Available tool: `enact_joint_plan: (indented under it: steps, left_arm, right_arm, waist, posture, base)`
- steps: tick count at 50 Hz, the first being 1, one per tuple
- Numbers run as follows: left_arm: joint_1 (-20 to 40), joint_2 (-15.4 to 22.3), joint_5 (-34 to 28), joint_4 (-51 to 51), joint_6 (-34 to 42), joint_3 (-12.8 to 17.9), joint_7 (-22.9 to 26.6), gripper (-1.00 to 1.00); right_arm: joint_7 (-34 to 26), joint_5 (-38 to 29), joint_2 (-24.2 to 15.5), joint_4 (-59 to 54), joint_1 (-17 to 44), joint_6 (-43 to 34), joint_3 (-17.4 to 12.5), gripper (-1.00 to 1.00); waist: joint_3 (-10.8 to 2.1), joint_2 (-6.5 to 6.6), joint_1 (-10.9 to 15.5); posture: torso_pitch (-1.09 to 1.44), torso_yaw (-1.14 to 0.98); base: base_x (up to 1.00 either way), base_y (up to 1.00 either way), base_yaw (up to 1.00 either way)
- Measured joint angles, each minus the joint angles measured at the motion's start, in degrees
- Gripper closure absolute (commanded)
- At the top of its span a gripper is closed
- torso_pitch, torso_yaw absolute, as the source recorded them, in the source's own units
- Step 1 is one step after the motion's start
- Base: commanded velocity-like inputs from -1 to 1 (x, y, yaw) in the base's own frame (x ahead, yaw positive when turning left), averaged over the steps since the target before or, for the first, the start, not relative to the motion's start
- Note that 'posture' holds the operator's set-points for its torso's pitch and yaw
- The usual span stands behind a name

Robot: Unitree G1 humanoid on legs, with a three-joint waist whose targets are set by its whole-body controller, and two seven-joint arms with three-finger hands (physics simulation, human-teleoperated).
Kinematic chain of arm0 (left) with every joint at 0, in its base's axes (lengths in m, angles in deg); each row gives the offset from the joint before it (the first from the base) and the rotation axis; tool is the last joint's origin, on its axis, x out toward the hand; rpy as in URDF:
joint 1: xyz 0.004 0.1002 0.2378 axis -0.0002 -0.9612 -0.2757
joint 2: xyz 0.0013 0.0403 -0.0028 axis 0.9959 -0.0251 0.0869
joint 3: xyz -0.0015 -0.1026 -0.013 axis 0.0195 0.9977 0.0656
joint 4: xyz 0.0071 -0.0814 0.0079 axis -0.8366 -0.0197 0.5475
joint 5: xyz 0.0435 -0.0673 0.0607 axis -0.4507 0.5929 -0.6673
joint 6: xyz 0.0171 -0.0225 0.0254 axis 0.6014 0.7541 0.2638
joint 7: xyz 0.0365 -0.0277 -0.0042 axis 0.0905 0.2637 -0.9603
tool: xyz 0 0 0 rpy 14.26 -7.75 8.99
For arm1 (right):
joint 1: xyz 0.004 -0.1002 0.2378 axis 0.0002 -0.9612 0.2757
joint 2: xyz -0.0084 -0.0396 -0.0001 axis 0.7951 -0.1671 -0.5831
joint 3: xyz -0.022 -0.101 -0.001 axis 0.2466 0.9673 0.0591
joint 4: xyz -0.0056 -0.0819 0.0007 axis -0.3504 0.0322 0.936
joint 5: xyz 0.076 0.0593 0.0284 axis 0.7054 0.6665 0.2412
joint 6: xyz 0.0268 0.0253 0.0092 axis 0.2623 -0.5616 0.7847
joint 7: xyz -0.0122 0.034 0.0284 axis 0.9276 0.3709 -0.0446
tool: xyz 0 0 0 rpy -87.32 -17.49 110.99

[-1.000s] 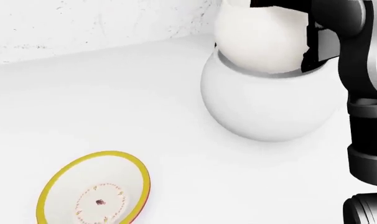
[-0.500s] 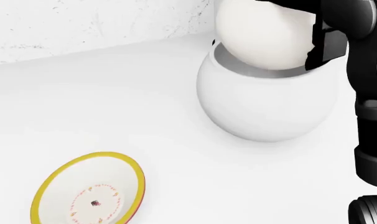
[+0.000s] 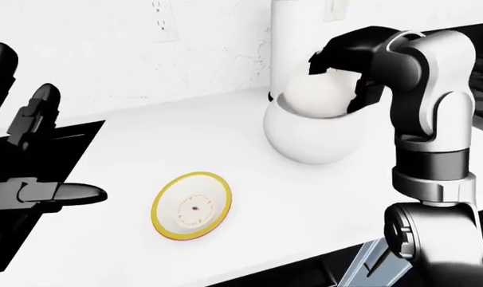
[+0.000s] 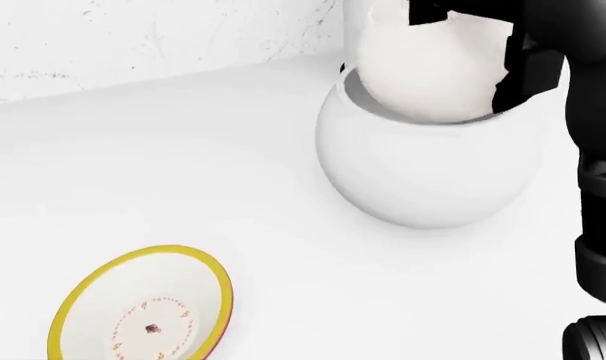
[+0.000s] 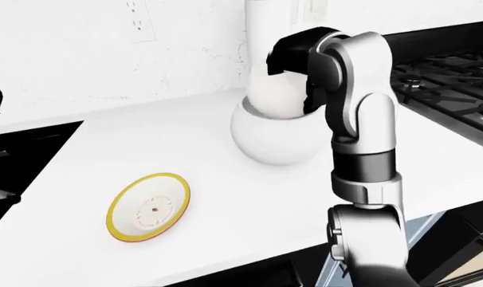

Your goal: Stack the bowls from largest to smallest.

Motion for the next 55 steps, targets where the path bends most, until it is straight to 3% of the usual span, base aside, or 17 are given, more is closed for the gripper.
enact_joint_plan:
  steps: [4, 24, 33, 39, 46, 55]
  left_arm:
    - [0.1, 0.2, 0.3, 0.1, 0.1, 0.1, -0.3, -1.0]
    - [0.6, 0.8, 0.9, -0.2, 0.0, -0.5, -1.2, -1.0]
    - [0.9, 1.9, 2.0, -1.0, -0.2, 0.4, -1.7, -1.0]
    - [0.5, 2.5, 2.8, -1.6, -0.4, 1.5, -1.7, -1.0]
    - [-0.5, 3.6, 4.9, -2.5, -0.7, 4.3, -1.9, -1.0]
    - [-1.0, 4.4, 5.9, -3.7, -1.2, 5.2, -2.1, -1.0]
  right_arm:
    - [-0.8, 0.4, -0.3, 0.6, 0.6, 0.0, -0.3, -0.44]
    - [-4.4, 4.1, -1.6, 3.8, 6.7, -2.6, -1.0, -0.4]
    - [-10.7, 7.8, 0.2, 14.8, 7.9, -5.9, -0.3, -0.36]
    - [-14.8, 9.0, 4.5, 22.2, 7.6, -9.6, 0.7, -0.36]
    - [-19.5, 8.9, 11.4, 29.8, 6.7, -14.6, 4.7, -0.36]
    - [-26.1, 4.6, 22.7, 39.9, 4.0, -16.5, 9.7, -0.33]
  waist:
    - [0.02, 0.0, 0.0]
    - [0.28, 0.0, -0.2]
    - [0.76, 0.26, -0.4]
    - [0.95, 0.26, -0.6]
    - [1.39, 0.54, -0.8]
    - [1.69, 0.95, -1.0]
  posture:
    - [-0.3, 0.0]
    - [-0.3, 0.0]
    - [-0.3, 0.0]
    - [-0.3, 0.0]
    - [-0.3, 0.0]
    - [-0.3, 0.0]
  base:
    - [0.0, 0.0, 0.0]
    - [0.0, 0.0, 0.0]
    - [0.0, 0.0, 0.0]
    - [0.0, 0.0, 0.0]
    - [0.0, 0.0, 0.0]
    - [0.0, 0.0, 0.0]
